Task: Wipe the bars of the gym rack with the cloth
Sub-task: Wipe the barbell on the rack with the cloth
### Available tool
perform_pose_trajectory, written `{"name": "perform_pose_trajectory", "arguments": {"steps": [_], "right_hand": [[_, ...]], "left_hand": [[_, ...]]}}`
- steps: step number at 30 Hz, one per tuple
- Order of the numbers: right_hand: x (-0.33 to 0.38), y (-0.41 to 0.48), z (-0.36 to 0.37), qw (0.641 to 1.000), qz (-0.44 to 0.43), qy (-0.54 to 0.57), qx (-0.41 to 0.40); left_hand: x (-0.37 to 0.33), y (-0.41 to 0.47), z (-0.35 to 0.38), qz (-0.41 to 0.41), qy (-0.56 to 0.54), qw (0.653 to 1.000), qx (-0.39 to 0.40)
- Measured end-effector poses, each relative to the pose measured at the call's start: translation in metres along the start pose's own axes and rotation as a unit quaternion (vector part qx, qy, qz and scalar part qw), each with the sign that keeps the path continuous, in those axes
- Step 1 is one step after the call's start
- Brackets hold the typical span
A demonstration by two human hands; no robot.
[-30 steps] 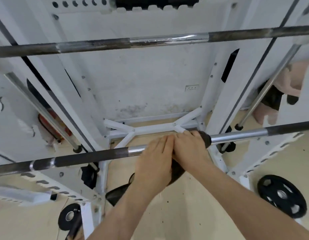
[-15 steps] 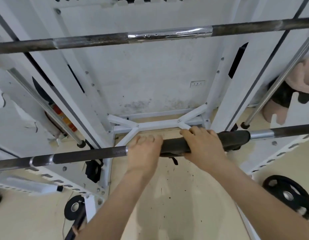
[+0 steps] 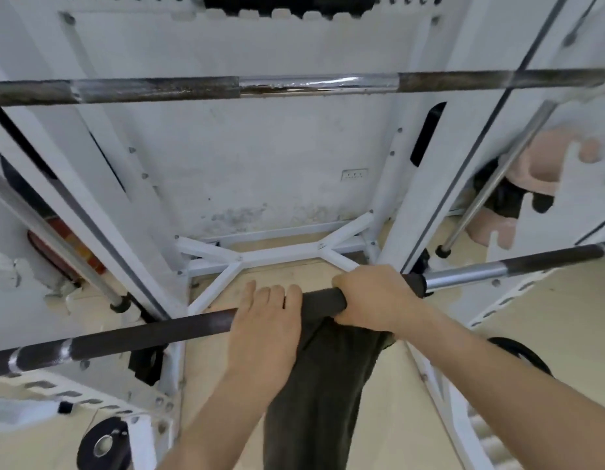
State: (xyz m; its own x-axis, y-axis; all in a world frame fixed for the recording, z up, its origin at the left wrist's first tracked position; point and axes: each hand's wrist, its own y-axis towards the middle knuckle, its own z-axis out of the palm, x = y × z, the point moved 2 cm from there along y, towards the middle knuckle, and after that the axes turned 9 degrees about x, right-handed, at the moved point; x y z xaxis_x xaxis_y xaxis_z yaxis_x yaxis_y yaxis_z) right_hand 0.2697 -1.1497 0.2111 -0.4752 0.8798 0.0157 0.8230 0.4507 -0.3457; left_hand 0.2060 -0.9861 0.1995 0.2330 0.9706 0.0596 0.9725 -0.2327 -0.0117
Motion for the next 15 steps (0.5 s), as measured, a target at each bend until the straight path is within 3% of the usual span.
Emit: {"name": "perform_pose_trajectory", "arguments": {"steps": [4,8,10,15], "right_hand": [[-0.072,-0.036,0.024,0.986,0.071,-0.065,-0.137],[-0.134,-0.063,0.036,0.971,0.170,-0.035,-0.163],[-0.163,-0.077,0.038,0.968,0.190,-0.033,-0.160],[-0.233,-0.103,0.047,0.962,0.210,-0.038,-0.170]], "left_hand": [[-0.068,0.023,-0.007,0.075,-0.045,0.996,-0.008],[-0.108,0.056,-0.018,0.097,-0.044,0.993,0.054],[-0.132,0.073,-0.020,0.092,-0.029,0.991,0.095],[-0.206,0.118,-0.021,0.086,-0.016,0.991,0.106]]}}
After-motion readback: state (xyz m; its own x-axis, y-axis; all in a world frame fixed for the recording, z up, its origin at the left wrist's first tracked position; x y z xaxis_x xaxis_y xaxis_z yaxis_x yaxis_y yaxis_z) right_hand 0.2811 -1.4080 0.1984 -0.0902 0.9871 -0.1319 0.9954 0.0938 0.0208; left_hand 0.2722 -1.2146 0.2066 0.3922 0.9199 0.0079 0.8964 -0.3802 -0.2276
